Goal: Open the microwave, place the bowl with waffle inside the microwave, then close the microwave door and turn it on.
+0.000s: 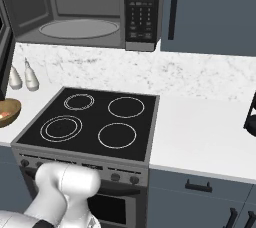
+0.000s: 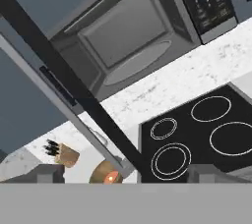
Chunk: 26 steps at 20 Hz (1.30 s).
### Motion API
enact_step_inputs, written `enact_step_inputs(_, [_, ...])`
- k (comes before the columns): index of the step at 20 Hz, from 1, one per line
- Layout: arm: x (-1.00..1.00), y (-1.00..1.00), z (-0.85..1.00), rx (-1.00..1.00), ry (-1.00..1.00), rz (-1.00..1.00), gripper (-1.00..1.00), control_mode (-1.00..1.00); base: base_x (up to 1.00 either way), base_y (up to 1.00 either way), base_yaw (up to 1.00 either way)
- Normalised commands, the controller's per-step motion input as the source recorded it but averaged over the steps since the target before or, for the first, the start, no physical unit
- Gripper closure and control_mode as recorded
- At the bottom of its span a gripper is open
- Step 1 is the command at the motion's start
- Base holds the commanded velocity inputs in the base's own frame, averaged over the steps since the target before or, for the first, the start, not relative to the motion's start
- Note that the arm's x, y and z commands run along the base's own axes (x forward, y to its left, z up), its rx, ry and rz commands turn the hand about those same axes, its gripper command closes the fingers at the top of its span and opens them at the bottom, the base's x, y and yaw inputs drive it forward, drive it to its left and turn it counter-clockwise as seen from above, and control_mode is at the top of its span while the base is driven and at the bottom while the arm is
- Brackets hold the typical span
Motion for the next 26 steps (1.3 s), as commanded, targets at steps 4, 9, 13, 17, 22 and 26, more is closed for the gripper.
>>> enact_step_inputs(4, [0.25, -0.59, -0.47, 0.47, 0.04, 0.51, -1.00, -1.00, 0.00, 0.00, 0.00])
enact_step_inputs(9, [0.37, -0.35, -0.12, 0.36, 0.23, 0.45, -1.00, -1.00, 0.00, 0.00, 0.00])
enact_step_inputs(13, [0.88, 0.08, -0.48, 0.16, 0.22, 0.30, -1.00, -1.00, 0.00, 0.00, 0.00])
enact_step_inputs(17, [0.94, 0.29, -0.48, 0.07, 0.16, 0.25, -1.00, -1.00, 0.00, 0.00, 0.00])
enact_step_inputs(22, [0.80, 0.36, -0.24, 0.02, 0.03, 0.03, -1.00, -1.00, 0.00, 0.00, 0.00])
enact_step_inputs(26, [0.40, 0.69, -0.04, -0.01, 0.00, -0.10, -1.00, -1.00, 0.00, 0.00, 0.00])
